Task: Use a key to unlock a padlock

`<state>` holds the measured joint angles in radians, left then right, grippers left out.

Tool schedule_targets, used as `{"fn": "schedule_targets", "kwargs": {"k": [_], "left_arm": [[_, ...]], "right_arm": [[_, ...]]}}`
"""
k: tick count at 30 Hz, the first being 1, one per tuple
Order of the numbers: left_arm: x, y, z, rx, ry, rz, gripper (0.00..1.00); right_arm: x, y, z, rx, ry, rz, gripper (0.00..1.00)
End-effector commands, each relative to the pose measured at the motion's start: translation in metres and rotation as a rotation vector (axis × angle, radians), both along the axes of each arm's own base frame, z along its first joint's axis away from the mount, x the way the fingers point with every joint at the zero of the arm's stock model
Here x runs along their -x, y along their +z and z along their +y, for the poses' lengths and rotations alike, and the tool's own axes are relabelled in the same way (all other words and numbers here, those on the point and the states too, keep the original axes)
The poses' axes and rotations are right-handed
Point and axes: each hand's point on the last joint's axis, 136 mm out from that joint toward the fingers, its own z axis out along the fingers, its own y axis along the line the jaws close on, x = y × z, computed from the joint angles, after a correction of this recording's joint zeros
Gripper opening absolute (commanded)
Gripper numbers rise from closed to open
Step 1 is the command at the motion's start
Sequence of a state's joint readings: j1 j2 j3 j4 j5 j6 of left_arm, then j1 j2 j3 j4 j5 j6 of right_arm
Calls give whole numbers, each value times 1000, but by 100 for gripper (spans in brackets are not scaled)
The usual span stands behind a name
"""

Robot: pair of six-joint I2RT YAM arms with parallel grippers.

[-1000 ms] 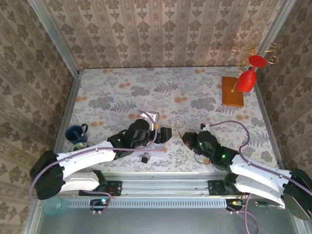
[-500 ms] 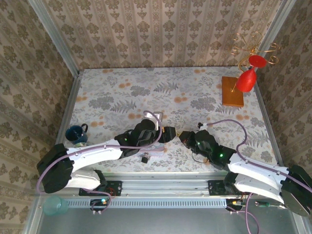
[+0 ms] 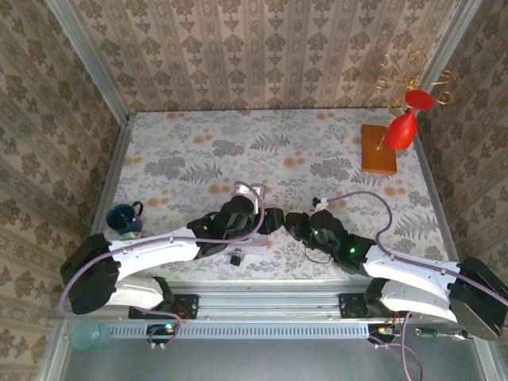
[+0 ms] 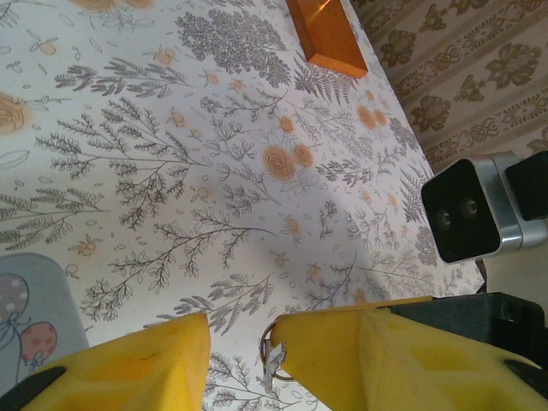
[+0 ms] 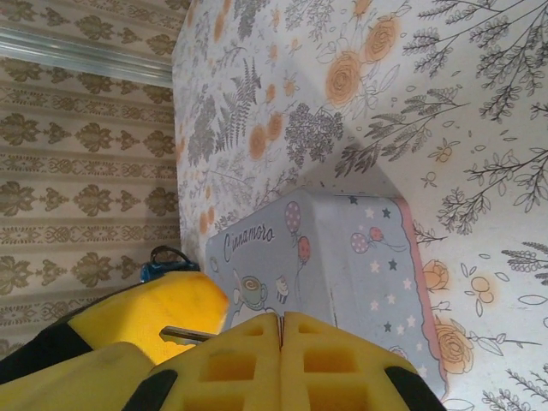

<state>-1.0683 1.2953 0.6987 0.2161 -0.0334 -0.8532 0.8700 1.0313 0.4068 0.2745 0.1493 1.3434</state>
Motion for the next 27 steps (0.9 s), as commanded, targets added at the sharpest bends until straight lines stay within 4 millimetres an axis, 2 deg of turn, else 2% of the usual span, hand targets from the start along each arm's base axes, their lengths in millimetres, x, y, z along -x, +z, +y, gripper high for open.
{"fn": "schedule_targets", "kwargs": {"k": [1, 10, 18, 23, 27], "left_arm": [[2, -8, 2, -27, 2, 9, 43], [2, -11, -3, -14, -4, 22, 19], [-8, 0, 9, 36, 54, 8, 10], [-15, 18, 19, 116, 79, -30, 6], [-20, 36, 36, 181, 123, -80, 3]], "right_arm": [[-4, 16, 6, -42, -18, -26, 0], [-1, 12, 4, -30, -26, -19, 0], [0, 14, -2, -31, -44, -35, 1], [0, 16, 0, -43, -33, -48, 9], [2, 12, -3, -34, -36, -39, 29]]}}
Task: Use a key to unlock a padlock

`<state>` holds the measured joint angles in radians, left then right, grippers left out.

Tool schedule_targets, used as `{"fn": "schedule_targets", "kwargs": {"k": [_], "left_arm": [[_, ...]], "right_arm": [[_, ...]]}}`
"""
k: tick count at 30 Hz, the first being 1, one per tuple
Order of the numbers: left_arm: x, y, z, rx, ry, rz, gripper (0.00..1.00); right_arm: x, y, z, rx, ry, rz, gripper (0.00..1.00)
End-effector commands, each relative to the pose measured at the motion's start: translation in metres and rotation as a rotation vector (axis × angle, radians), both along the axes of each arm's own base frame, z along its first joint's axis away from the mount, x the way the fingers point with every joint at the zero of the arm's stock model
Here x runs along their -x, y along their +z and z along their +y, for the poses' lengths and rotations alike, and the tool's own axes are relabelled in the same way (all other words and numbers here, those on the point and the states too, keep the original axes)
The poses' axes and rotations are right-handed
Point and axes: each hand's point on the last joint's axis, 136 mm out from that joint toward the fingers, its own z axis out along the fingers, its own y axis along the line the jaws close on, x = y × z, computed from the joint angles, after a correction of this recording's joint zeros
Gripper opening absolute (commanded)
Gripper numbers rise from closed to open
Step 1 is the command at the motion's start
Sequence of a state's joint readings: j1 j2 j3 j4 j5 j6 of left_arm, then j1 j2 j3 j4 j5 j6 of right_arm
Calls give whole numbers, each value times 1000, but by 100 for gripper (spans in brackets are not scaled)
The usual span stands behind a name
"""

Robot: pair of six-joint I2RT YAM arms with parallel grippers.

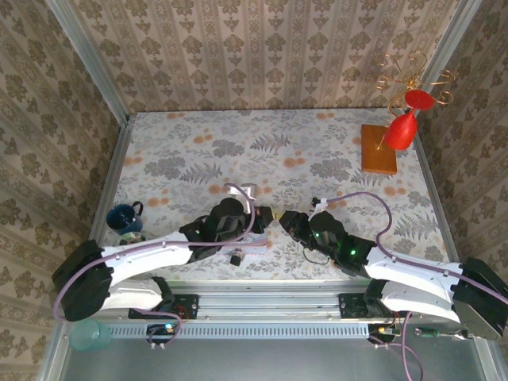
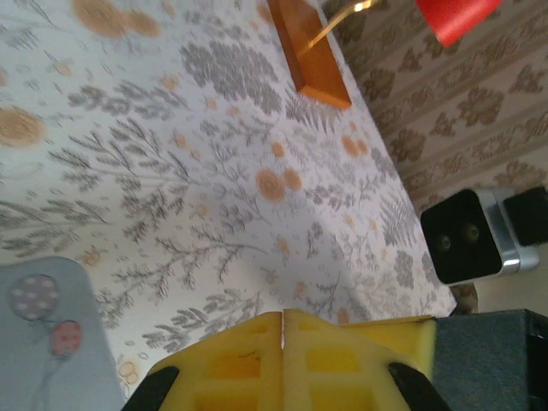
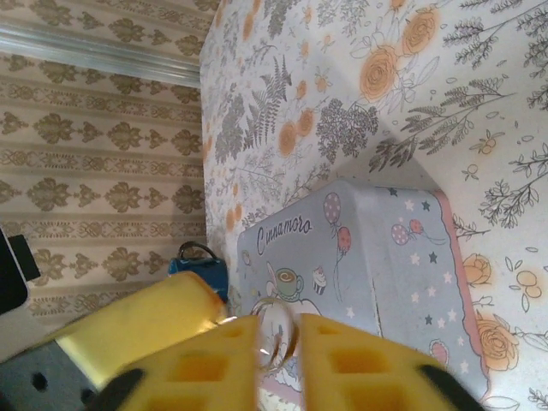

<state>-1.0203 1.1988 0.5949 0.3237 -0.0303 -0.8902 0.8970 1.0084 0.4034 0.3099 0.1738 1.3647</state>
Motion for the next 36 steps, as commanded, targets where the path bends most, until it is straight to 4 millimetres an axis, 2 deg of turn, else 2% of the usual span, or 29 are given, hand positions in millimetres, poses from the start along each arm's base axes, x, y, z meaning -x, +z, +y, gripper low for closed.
{"fn": "schedule_targets", "kwargs": {"k": [1, 4, 10, 15, 19, 31, 36], "left_arm": [[-11, 27, 16, 84, 69, -71, 3], [-11, 38, 25, 102, 78, -114, 2], [-11, 55, 33, 125, 74, -155, 1], [-7, 67, 26, 179, 38, -136, 0], [-1, 77, 13, 258, -18, -117, 0], [9, 98, -1, 330, -89, -148, 0], [14, 104, -7, 348, -135, -179, 0]], "right_arm": [[-1, -2, -9, 18, -35, -10, 33], [-1, 4, -8, 18, -21, -42, 37], [-1, 46, 12, 60, 117, -268, 43], [6, 74, 22, -3, 195, -454, 50], [7, 90, 24, -28, 246, -530, 51], [4, 86, 16, -64, 253, -540, 49], [8, 92, 22, -76, 303, -571, 47]]}}
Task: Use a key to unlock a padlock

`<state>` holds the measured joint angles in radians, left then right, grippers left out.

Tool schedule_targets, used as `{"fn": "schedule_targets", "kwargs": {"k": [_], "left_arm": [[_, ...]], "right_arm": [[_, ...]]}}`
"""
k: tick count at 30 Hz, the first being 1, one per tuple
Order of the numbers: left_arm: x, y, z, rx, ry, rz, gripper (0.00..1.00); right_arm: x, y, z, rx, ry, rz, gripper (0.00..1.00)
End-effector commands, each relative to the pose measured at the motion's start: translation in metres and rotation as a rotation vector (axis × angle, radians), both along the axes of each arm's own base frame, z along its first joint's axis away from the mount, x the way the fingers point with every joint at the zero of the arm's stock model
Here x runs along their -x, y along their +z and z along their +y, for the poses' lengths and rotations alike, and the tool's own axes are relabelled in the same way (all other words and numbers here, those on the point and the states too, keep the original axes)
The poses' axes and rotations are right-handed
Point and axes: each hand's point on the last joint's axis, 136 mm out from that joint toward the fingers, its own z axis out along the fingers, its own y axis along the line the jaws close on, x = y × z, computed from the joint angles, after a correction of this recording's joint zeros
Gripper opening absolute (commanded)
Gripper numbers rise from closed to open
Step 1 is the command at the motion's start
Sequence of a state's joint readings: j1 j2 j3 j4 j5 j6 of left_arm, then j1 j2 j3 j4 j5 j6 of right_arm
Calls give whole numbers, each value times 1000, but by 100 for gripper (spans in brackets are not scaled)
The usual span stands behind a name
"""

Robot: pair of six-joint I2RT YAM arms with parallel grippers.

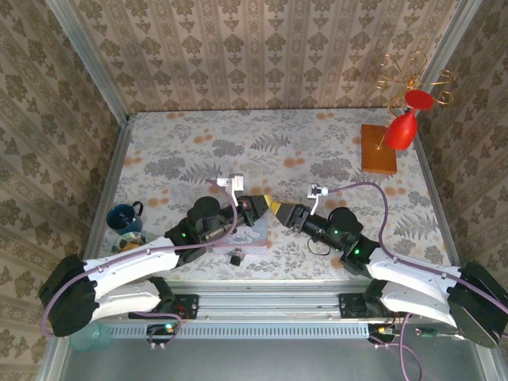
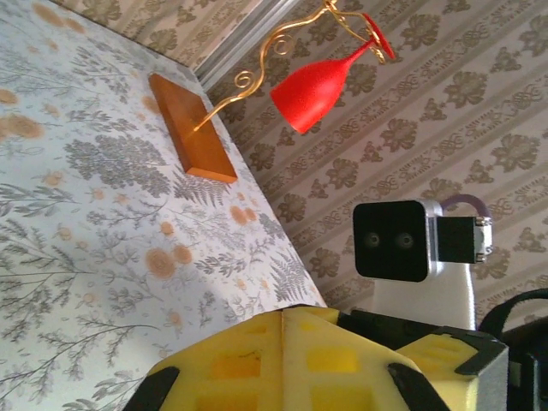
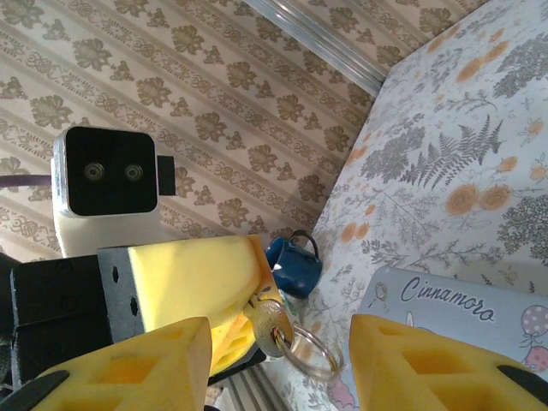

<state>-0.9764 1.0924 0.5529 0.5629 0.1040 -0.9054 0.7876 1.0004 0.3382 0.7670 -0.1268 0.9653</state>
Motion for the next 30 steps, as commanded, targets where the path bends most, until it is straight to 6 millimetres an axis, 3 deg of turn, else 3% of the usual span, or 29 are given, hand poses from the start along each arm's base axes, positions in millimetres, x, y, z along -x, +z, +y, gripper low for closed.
{"fn": "schedule_targets", "kwargs": {"k": [1, 23, 30], "left_arm": [[6, 28, -8, 72, -46, -54, 0], [6, 23, -15, 77, -71, -51, 1], [5, 18, -15, 66, -68, -52, 6]], "right_arm": [[6, 13, 5, -17, 52, -65, 46], [13, 28, -3, -31, 58, -120, 21], [13, 32, -3, -46, 61, -113, 12]]}}
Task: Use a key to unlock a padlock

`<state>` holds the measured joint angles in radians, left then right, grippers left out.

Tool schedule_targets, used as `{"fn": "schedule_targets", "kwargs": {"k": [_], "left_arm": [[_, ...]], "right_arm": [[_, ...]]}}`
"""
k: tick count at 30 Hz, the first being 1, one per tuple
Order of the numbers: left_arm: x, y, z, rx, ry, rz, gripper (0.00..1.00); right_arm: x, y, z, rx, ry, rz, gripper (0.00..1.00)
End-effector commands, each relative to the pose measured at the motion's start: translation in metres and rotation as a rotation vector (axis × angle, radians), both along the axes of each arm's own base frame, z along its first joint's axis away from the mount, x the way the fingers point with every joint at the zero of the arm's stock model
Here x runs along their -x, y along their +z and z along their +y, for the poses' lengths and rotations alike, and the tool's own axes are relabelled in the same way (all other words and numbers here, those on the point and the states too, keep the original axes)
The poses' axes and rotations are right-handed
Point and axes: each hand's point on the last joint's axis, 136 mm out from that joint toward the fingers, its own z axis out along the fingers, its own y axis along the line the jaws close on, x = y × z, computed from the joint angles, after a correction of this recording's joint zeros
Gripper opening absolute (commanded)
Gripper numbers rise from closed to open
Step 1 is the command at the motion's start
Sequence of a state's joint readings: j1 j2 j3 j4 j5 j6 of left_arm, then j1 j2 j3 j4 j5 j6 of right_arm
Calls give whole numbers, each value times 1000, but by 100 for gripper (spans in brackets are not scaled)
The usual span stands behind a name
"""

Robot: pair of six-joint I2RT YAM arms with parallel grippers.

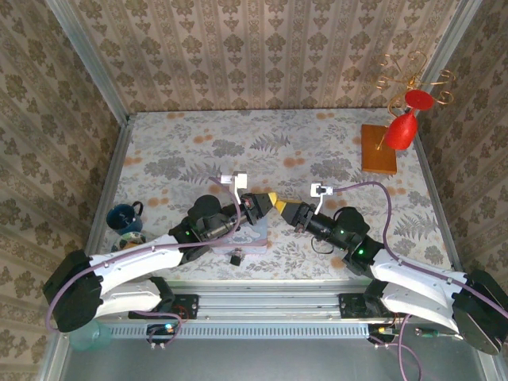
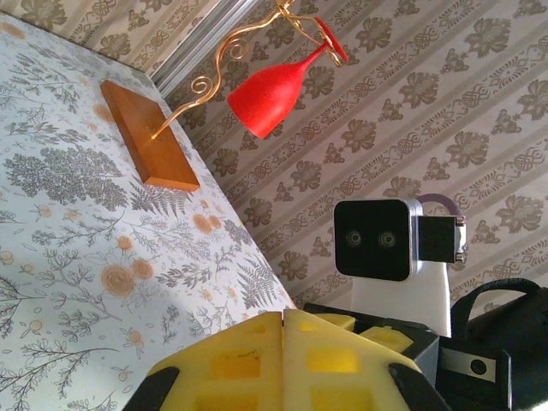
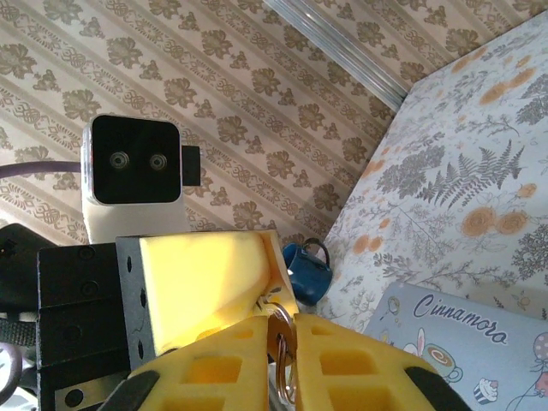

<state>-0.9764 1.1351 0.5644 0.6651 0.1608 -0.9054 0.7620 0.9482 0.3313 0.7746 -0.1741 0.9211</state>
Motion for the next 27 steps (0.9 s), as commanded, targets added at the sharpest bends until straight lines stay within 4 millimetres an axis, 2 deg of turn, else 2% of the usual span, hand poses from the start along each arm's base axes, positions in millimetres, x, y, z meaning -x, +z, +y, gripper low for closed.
{"fn": "schedule_targets", "kwargs": {"k": [1, 5, 11, 15, 18, 20, 24, 27], "left_arm": [[1, 2, -4, 2, -8, -18, 7], [-3, -8, -2, -41, 21, -26, 18], [-5, -16, -1, -68, 33, -20, 28], [-10, -18, 11, -96, 75, -18, 51], [-22, -26, 41, -176, 179, 12, 70], [-27, -28, 63, -244, 242, 22, 78], [-33, -43, 117, -491, 374, 81, 86], [-27, -55, 151, -695, 419, 140, 87]], "right_arm": [[7, 16, 3, -35, 38, -32, 10], [4, 11, 2, -21, 22, -3, 1], [1, 7, 1, -12, 8, 26, 0], [-8, -11, -7, 57, -63, 95, 0], [-16, -35, -22, 164, -159, 170, 0], [-17, -47, -31, 220, -200, 201, 0], [-16, -60, -37, 272, -221, 231, 0], [-15, -71, -40, 306, -227, 260, 0]]}}
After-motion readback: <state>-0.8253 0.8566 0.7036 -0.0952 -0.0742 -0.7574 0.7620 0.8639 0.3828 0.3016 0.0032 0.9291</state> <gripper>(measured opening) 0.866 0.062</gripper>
